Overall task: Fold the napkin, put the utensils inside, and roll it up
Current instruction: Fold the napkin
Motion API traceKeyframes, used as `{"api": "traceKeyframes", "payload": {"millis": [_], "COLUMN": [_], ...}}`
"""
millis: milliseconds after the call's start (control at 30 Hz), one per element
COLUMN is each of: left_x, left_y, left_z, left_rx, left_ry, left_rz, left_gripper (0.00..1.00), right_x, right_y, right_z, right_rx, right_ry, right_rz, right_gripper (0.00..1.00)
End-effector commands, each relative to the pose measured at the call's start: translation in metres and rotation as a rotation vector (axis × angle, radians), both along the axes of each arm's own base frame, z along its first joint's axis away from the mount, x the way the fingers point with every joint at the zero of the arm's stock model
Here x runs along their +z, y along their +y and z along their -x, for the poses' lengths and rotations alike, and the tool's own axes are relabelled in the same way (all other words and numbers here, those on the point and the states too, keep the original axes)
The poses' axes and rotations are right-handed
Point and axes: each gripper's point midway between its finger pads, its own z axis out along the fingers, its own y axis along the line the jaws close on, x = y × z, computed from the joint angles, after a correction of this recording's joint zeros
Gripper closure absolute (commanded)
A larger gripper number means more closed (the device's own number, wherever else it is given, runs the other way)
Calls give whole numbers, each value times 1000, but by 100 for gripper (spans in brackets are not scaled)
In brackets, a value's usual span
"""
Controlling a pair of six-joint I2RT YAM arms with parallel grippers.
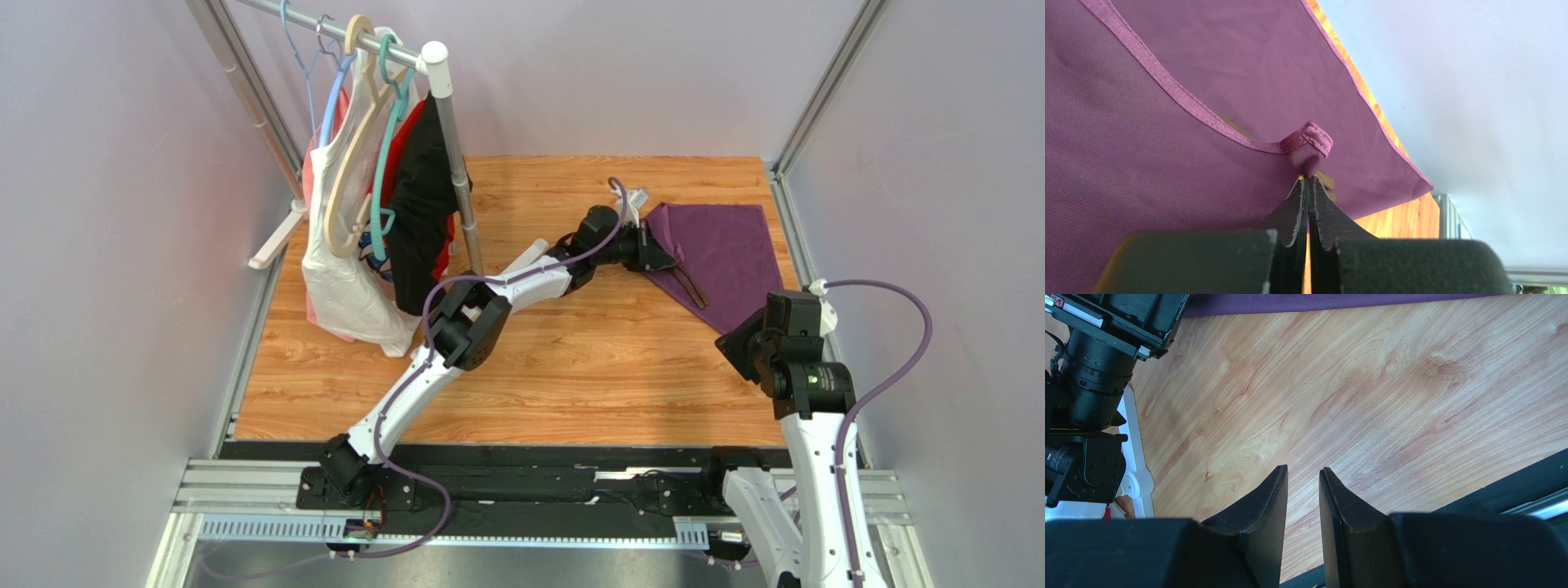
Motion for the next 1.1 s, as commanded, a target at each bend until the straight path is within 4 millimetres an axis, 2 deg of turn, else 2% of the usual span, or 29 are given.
{"api": "traceKeyframes", "payload": {"millis": [0,800,1067], "left_x": [45,23,19], "left_y": [-9,-40,-48], "left_z": [7,62,68], "left_rx": [-33,-110,-108], "left_ry": [-81,-37,-40], "left_rz": [76,53,47], "left_gripper": [100,100,100], "right_x": [3,-1,-2], "right_y": [0,2,2], "right_z": [3,19,26], "right_rx": [9,19,23], "right_ry": [-14,-11,-13], "right_rz": [3,4,6], "right_gripper": [71,71,71]}}
